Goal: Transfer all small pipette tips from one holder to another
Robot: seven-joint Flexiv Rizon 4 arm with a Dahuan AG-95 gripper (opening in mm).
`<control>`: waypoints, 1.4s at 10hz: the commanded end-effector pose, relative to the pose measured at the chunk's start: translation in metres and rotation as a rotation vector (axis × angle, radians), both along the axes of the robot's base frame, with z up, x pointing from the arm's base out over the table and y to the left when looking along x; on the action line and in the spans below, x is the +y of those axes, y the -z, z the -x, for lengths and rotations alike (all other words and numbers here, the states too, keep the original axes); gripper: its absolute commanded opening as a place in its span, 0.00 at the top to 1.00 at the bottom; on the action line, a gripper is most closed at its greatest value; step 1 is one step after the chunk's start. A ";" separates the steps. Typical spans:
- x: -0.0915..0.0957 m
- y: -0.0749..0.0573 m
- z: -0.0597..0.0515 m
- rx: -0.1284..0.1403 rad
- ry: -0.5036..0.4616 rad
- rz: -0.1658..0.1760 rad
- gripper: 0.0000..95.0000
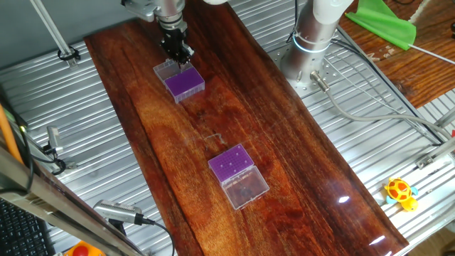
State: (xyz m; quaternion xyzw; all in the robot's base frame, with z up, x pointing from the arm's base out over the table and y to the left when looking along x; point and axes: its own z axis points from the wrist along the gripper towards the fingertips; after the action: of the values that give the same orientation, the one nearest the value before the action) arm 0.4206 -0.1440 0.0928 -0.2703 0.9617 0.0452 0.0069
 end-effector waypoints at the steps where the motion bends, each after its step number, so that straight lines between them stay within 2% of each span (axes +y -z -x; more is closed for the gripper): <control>1: 0.000 0.002 0.000 -0.002 0.001 -0.001 1.00; 14: -0.003 0.012 0.003 -0.005 0.006 -0.016 1.00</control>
State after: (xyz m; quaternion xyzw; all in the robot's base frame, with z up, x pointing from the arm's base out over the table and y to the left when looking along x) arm 0.4174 -0.1474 0.0803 -0.2673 0.9621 0.0526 0.0118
